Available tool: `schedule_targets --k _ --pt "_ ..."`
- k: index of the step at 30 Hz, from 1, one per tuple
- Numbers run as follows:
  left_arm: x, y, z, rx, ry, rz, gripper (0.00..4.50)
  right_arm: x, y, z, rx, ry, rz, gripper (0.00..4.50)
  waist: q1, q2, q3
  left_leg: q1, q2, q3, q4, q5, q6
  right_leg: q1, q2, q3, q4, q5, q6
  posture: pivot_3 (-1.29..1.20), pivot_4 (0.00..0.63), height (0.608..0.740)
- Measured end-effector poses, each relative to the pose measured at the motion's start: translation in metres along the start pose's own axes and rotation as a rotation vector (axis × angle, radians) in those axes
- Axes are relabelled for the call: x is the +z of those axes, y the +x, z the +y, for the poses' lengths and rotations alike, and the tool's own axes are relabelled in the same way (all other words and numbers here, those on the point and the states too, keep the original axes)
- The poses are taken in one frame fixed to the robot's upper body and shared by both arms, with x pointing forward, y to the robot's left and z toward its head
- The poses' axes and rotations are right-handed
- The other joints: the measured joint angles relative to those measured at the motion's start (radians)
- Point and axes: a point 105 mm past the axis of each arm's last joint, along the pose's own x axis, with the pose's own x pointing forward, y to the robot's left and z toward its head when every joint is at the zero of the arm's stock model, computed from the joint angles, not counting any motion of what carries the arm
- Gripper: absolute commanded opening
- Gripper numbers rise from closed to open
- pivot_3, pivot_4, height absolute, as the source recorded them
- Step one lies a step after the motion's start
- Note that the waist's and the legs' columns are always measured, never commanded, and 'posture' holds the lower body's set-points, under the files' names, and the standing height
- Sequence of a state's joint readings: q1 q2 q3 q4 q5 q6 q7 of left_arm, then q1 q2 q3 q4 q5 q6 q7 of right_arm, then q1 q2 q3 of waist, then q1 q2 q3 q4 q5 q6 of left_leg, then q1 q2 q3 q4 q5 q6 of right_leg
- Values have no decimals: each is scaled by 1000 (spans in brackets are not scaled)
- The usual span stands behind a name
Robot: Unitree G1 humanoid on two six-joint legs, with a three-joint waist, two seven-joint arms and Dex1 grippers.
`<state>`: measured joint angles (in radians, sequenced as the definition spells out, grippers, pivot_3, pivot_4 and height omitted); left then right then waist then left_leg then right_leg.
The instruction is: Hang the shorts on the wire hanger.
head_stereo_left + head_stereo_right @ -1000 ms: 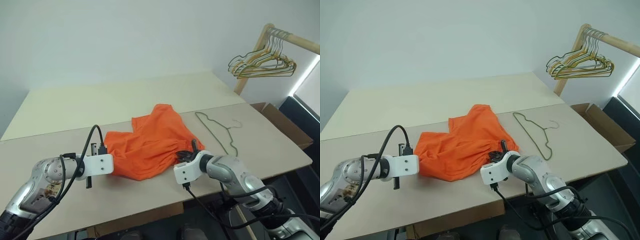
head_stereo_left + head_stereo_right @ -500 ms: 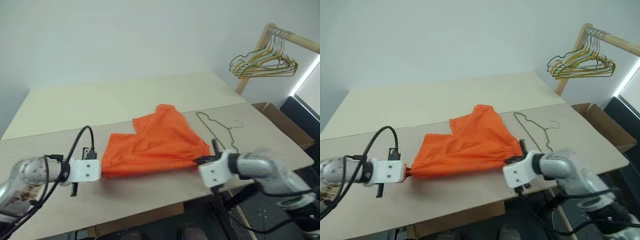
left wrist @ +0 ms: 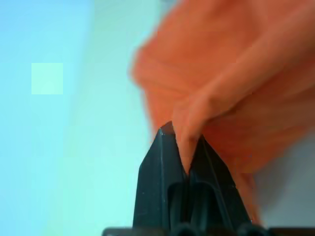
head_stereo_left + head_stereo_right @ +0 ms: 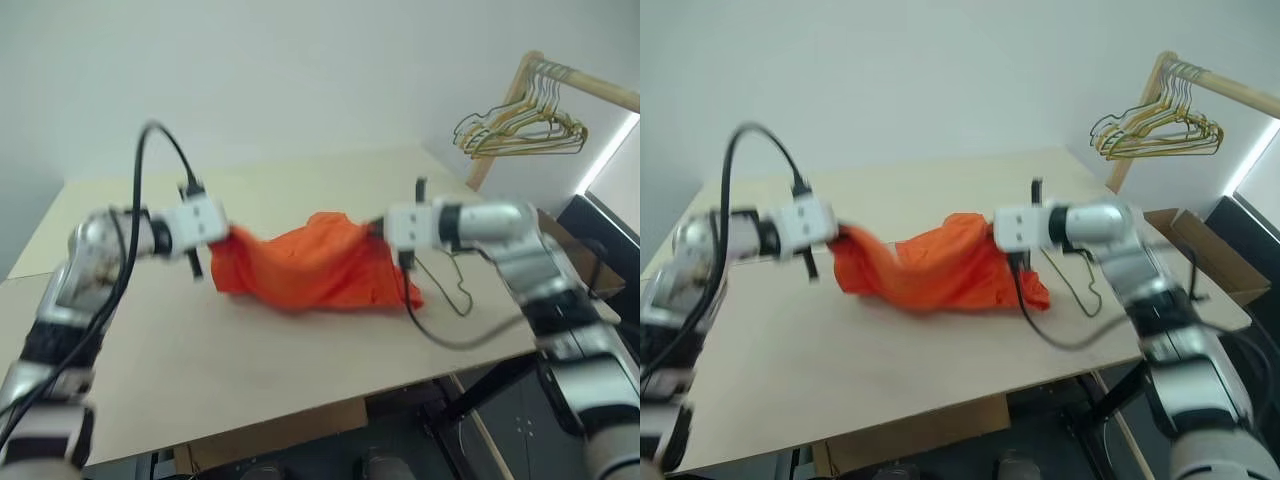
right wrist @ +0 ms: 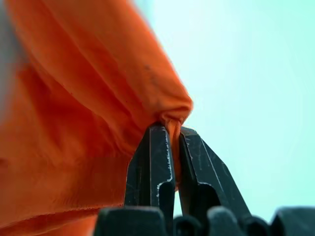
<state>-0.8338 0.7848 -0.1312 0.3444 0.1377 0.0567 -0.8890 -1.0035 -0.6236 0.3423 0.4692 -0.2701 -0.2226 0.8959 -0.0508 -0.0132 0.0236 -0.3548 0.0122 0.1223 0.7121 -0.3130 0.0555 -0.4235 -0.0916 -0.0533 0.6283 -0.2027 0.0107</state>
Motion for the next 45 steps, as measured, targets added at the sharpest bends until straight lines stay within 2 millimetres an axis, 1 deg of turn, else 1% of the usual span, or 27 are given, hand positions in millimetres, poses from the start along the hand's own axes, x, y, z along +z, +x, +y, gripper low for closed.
schedule_targets --k 1,3,4,5,7,10,12,14,16,18,19,22,24,26,28,29,30,31,33,34,35,36,37,39,41,43,45 --pt "1 10 31 116 13 41 0 -7 8 -21 -68 -28 57 39 -5 0 0 -1 0 0 0 1 -1 -1 0 0 1 0 0 -48 0 740" --pt "13 16 81 321 59 90 0 -10 15 -58 -200 -87 143 39 -19 0 0 -5 0 -1 -4 1 -1 -4 0 -1 2 0 0 -37 0 740" --pt "23 15 106 435 95 107 0 -11 15 -79 -285 -120 189 39 -23 0 0 -7 -1 -1 -9 1 -1 -8 0 -2 -1 0 0 -35 0 740" --pt "36 12 125 534 134 108 0 -10 12 -97 -373 -151 224 39 -26 0 0 -9 -3 0 -15 1 -2 -13 -2 -1 -2 -1 1 -30 0 740" --pt "59 5 152 722 182 96 0 -6 5 -127 -570 -192 272 39 -37 0 0 -14 -4 -1 -19 1 -2 -21 -3 -3 -2 -3 2 -27 0 740" --pt "96 -14 180 974 234 36 0 8 -15 -161 -868 -251 284 39 -48 0 0 -24 -6 -1 -28 2 -5 -35 -7 -14 -2 -4 1 -26 0 740" --pt "113 -25 190 1083 278 -12 0 16 -29 -174 -1009 -282 263 39 -50 0 0 -22 -7 -1 -33 3 -7 -35 -8 -16 -3 -7 2 -26 0 740" --pt "123 -30 190 1136 335 -53 0 17 -38 -178 -1081 -292 242 39 -50 0 0 -21 -7 1 -34 4 -8 -33 -8 -17 -4 -10 1 -29 0 740" --pt "126 -28 185 1141 406 -80 0 11 -39 -173 -1075 -282 226 39 -50 0 0 -21 -7 4 -34 5 -10 -32 -8 -17 -4 -11 0 -31 0 740" --pt "119 -19 174 1093 431 -110 0 -3 -32 -155 -1015 -265 221 39 -50 0 0 -15 -6 5 -33 5 -11 -25 -8 -17 -3 -11 0 -29 0 740" --pt "112 -10 163 1039 440 -127 0 -15 -26 -139 -962 -259 223 39 -50 0 0 -9 -5 5 -32 5 -11 -16 -7 -18 -3 -11 0 -32 0 740" --pt "80 11 123 844 441 -160 0 -39 -9 -91 -796 -271 209 39 -54 1 1 4 -1 10 -32 6 -10 -8 -8 -13 0 -10 0 -42 0 740" --pt "46 20 78 666 407 -172 0 -54 -2 -55 -677 -278 191 39 -68 3 0 9 1 12 -31 6 -11 -4 -7 -10 1 -10 -1 -45 0 740" --pt "18 22 23 486 337 -162 0 -64 2 -24 -566 -284 170 39 -83 4 0 11 3 11 -31 6 -11 -4 -6 -7 3 -10 -1 -44 0 740" --pt "1 20 -32 314 253 -138 0 -70 5 4 -463 -286 144 39 -100 5 1 8 3 7 -30 6 -11 -7 -6 -6 3 -10 -1 -42 0 740" --pt "-1 16 -53 241 225 -133 0 -71 7 17 -414 -288 122 39 -105 5 1 7 3 6 -29 6 -11 -8 -6 -6 3 -10 -1 -41 0 740" --pt "0 8 -68 184 210 -125 0 -69 10 31 -356 -290 87 39 -112 5 1 5 3 6 -29 6 -11 -10 -5 -6 3 -10 -2 -37 0 740" --pt "2 -1 -74 150 208 -119 0 -65 12 43 -311 -290 48 39 -116 5 1 6 3 5 -29 6 -11 -10 -5 -6 4 -10 -2 -33 0 740" --pt "7 -19 -74 101 222 -98 0 -56 16 64 -219 -296 -26 39 -117 4 1 7 3 4 -28 6 -11 -9 -5 -6 1 -10 -2 -31 0 740" --pt "7 -28 -73 78 229 -81 0 -52 18 72 -179 -300 -58 39 -116 4 1 10 3 4 -28 7 -11 -6 -5 -5 1 -10 -2 -32 0 740" --pt "5 -38 -77 34 235 -59 0 -47 19 80 -139 -307 -92 39 -116 5 1 17 4 3 -28 6 -11 1 -5 -5 1 -10 -2 -32 0 740" --pt "2 -48 -85 -33 240 -31 0 -43 18 88 -98 -317 -122 39 -116 5 1 21 4 4 -29 6 -11 5 -5 -4 1 -11 -2 -33 0 740" --pt "-2 -59 -98 -133 244 2 0 -42 15 97 -53 -327 -146 39 -113 5 1 22 4 4 -29 6 -11 5 -6 -3 2 -11 -2 -33 0 740" --pt "-10 -74 -121 -287 223 46 0 -43 10 113 21 -331 -161 39 -101 5 1 23 4 6 -29 6 -11 5 -6 0 2 -11 -2 -41 0 740" --pt "-14 -90 -146 -435 207 81 0 -35 10 132 77 -338 -211 39 -93 4 1 23 4 7 -28 6 -11 4 -5 2 4 -11 -2 -46 0 740" --pt "-15 -102 -159 -524 205 103 0 -29 10 147 111 -341 -244 39 -82 4 1 23 4 9 -28 6 -11 2 -5 4 4 -11 -3 -54 0 740" --pt "-13 -109 -165 -541 196 120 0 -26 9 155 127 -356 -261 39 -72 4 1 23 4 11 -28 6 -11 2 -5 5 4 -10 -3 -58 0 740"
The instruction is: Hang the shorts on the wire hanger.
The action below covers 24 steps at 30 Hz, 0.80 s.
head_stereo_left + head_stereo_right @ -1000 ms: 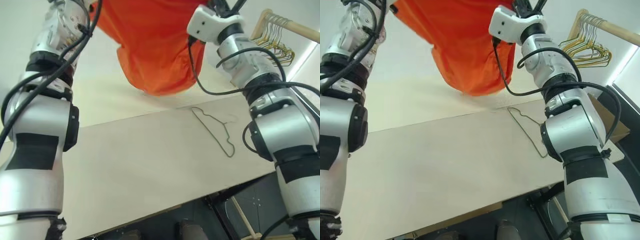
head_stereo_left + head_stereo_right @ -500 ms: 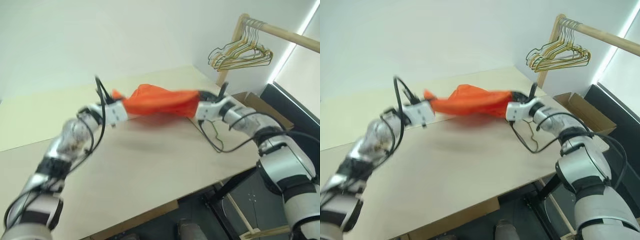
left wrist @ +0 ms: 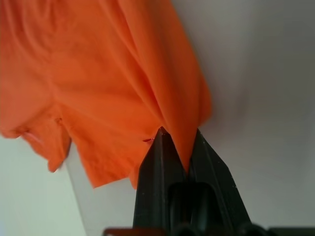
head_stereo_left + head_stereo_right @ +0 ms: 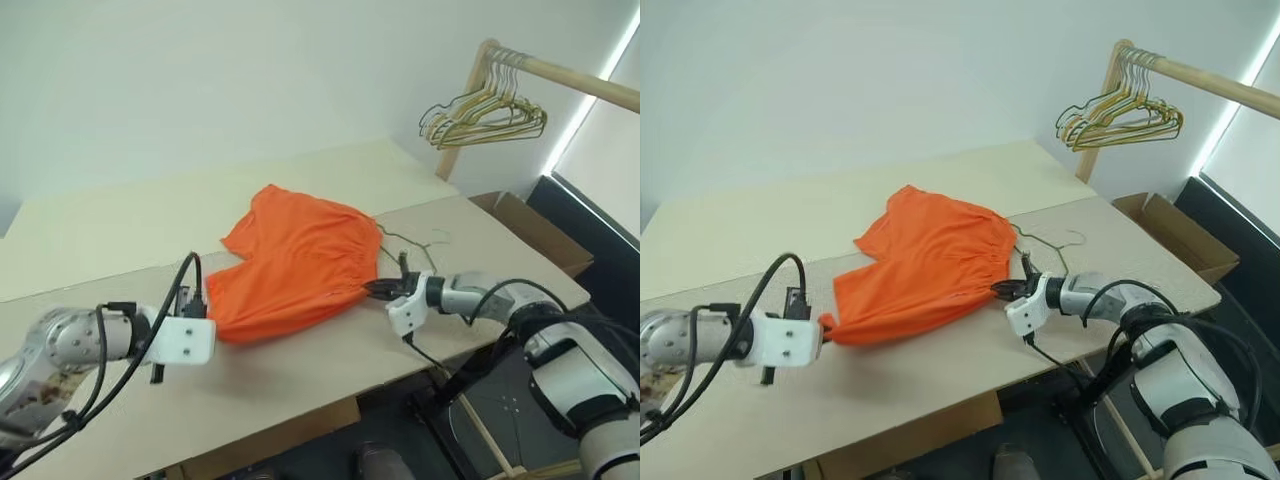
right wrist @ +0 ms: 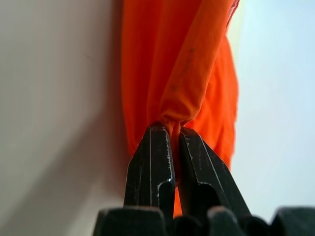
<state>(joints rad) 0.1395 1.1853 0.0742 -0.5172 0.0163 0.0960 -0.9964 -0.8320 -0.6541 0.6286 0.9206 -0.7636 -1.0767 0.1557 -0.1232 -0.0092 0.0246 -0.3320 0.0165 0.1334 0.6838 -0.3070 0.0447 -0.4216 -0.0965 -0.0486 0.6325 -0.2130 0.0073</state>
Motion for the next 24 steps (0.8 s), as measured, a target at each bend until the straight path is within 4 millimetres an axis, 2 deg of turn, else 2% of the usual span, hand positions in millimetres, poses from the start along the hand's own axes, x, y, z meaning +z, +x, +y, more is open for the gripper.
schedule_targets --k 4,8,13,19,24 --pt "8 -6 -18 -53 -28 21 0 6 1 3 2 -28 -9 39 3 0 0 0 0 3 0 -1 1 -1 1 2 -1 0 0 -65 0 740" --pt "30 -13 -41 -110 -54 15 0 12 1 10 -10 -39 -13 39 2 0 0 -1 0 3 0 -1 2 -2 2 3 -2 0 0 -61 0 740" --pt "47 -17 -55 -98 -117 7 0 14 5 10 -48 -49 7 39 2 0 0 2 1 4 0 -1 1 0 2 6 -1 -1 0 -33 0 740" --pt "40 -16 -57 -29 -194 55 0 15 10 9 -105 -36 37 39 19 -1 -1 5 1 7 0 -1 1 1 3 8 0 -1 -1 -7 0 740" --pt "37 -18 -71 -60 -249 64 0 24 11 11 -131 -26 25 39 34 -2 -1 4 1 7 -1 -2 2 0 3 8 -1 -1 -2 9 0 740"
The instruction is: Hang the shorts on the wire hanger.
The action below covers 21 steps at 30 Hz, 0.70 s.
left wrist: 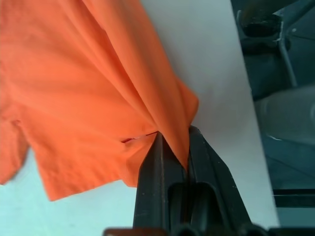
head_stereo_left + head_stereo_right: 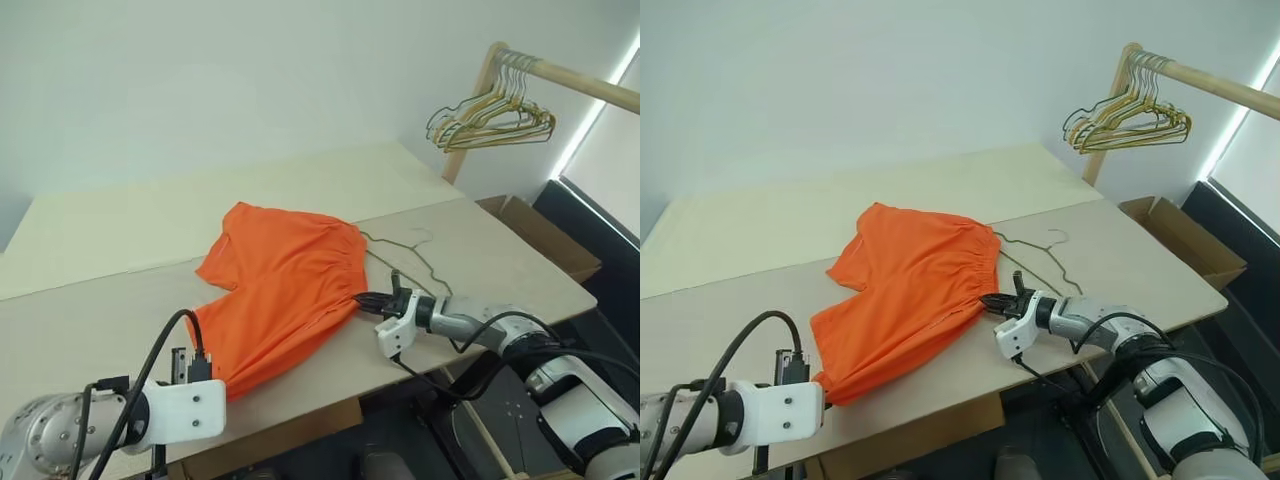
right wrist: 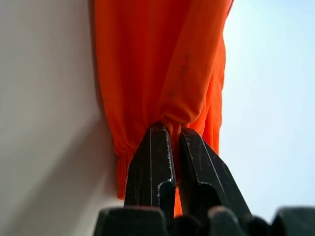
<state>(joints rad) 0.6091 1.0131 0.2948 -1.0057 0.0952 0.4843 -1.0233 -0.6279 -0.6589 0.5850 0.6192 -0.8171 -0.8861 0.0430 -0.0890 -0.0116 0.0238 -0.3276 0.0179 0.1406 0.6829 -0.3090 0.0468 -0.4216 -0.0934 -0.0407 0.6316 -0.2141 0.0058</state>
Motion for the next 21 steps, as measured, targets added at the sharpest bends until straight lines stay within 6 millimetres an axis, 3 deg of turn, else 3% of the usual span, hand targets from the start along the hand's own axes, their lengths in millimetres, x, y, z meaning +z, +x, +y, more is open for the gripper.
schedule_targets --k 7,8,9,11,20,21 --pt "-2 -4 -6 -11 -9 -4 0 13 -11 11 5 26 -11 39 29 0 0 0 0 1 0 -1 0 0 0 0 -1 -4 -4 19 0 740" --pt "-1 -4 -7 -16 -1 -10 0 13 -14 9 1 26 -6 332 32 -1 0 0 0 1 0 -2 1 0 0 0 -1 -4 -4 22 0 740" --pt "0 -4 -7 -19 8 -15 338 13 -16 8 4 26 -5 736 35 -1 0 0 0 1 0 -2 1 0 0 0 -1 -4 -4 22 0 740" --pt "3 -2 -4 -19 30 -24 587 14 -23 10 21 37 -4 1201 45 -2 0 0 0 1 0 -2 2 0 0 0 -1 -4 -4 10 0 740" --pt "14 -7 8 -126 101 -187 3465 32 -55 17 108 95 -42 4371 42 -3 -1 0 0 2 0 -5 3 0 0 0 -2 -4 -4 -22 0 740" --pt "14 -10 10 -140 108 -202 3736 32 -57 18 117 93 -40 4500 41 -3 -1 0 0 2 0 -5 3 0 0 0 -2 -4 -4 -21 0 740"
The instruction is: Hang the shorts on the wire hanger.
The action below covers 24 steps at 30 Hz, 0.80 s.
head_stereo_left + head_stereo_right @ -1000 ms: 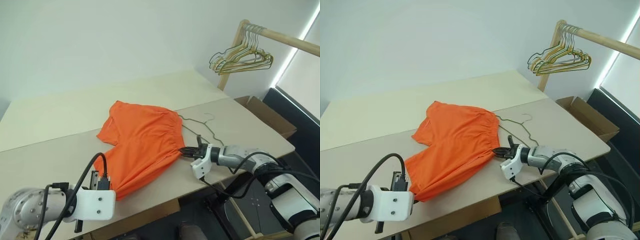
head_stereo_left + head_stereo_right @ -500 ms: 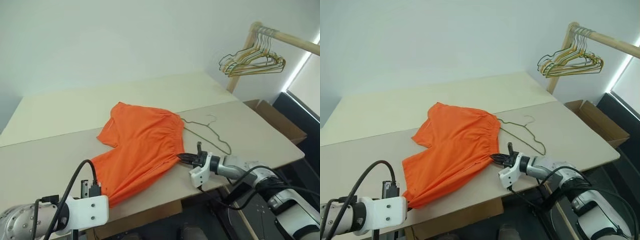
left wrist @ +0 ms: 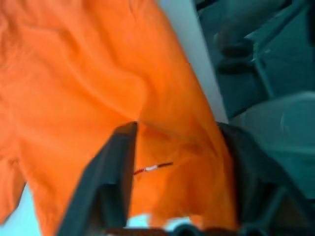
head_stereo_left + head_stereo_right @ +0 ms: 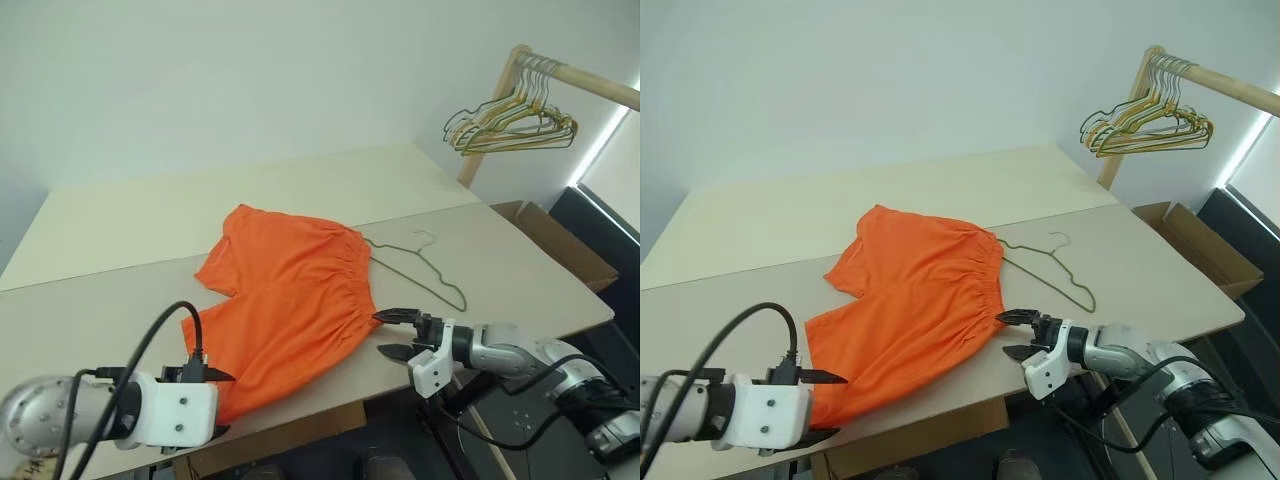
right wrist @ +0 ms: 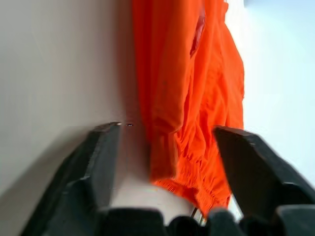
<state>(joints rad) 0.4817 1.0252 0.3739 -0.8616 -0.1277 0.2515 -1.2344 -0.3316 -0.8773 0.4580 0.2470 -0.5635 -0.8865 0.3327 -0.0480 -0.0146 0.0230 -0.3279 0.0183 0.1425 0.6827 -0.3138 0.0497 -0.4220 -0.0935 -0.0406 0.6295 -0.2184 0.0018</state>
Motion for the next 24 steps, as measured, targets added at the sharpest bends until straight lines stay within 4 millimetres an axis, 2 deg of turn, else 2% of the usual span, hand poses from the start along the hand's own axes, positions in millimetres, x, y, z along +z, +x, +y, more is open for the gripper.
schedule_targets --k 6,9,13,16,18,21,24 --pt "7 -32 23 -9 4 -157 3736 4 -22 8 70 54 28 4500 6 0 0 0 0 0 0 0 0 0 -1 0 0 -4 6 -9 0 740" --pt "7 -45 44 73 -37 -222 3736 6 -42 11 80 205 85 4500 11 -1 0 -1 0 0 0 0 1 1 -1 -1 0 -3 6 -10 0 740" --pt "16 -55 82 254 -114 -351 3736 4 -68 2 -28 537 194 4500 15 -3 -1 -1 0 -1 1 -1 2 2 -1 0 -1 1 9 -40 0 740" --pt "30 -50 104 334 -186 -478 3736 -6 -86 -13 -181 802 291 4500 12 -6 -3 -1 0 -1 1 -2 2 3 -1 0 -1 3 7 -66 0 740" --pt "33 -42 113 350 -233 -522 3736 -19 -96 -19 -268 939 383 4500 5 -8 -5 -2 0 -1 1 -2 1 4 0 0 0 3 6 -83 0 740" --pt "41 -26 119 342 -256 -578 3736 -48 -105 -14 -369 1153 584 4500 -3 -11 -7 -5 0 0 1 -2 1 3 0 1 0 3 5 -109 0 740" --pt "47 -13 126 344 -267 -616 3736 -76 -105 -10 -475 1342 747 4500 -12 -11 -7 -7 0 0 2 -2 0 1 1 1 0 4 4 -129 0 740"
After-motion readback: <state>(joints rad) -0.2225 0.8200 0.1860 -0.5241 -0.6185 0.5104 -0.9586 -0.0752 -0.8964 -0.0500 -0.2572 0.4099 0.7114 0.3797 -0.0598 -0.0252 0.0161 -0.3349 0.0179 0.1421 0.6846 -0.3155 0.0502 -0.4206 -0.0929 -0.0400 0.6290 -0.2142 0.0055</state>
